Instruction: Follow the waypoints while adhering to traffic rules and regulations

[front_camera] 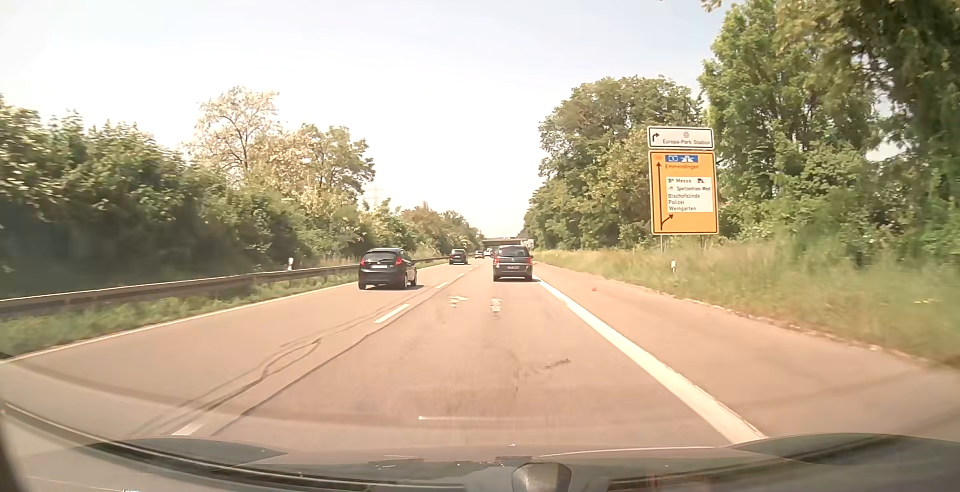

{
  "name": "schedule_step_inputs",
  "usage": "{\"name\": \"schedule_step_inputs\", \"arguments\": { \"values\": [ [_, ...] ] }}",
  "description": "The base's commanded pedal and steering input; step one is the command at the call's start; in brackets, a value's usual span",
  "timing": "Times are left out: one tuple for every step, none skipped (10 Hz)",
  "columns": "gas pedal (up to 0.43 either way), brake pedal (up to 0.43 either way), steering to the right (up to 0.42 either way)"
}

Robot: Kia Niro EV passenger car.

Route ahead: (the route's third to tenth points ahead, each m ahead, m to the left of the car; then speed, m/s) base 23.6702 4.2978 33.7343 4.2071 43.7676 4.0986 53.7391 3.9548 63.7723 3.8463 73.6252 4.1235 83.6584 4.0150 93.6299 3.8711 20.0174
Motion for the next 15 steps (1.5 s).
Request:
{"name": "schedule_step_inputs", "arguments": {
  "values": [
    [0.098, 0.0, -0.001],
    [0.11, 0.0, -0.001],
    [0.11, 0.0, -0.001],
    [0.11, 0.0, -0.001],
    [0.118, 0.0, -0.001],
    [0.13, 0.0, -0.001],
    [0.13, 0.0, -0.001],
    [0.138, 0.0, -0.001],
    [0.138, 0.0, -0.001],
    [0.138, 0.0, -0.001],
    [0.138, 0.0, -0.001],
    [0.138, 0.0, -0.001],
    [0.138, 0.0, -0.001],
    [0.138, 0.0, -0.001],
    [0.138, 0.0, -0.001]
  ]
}}
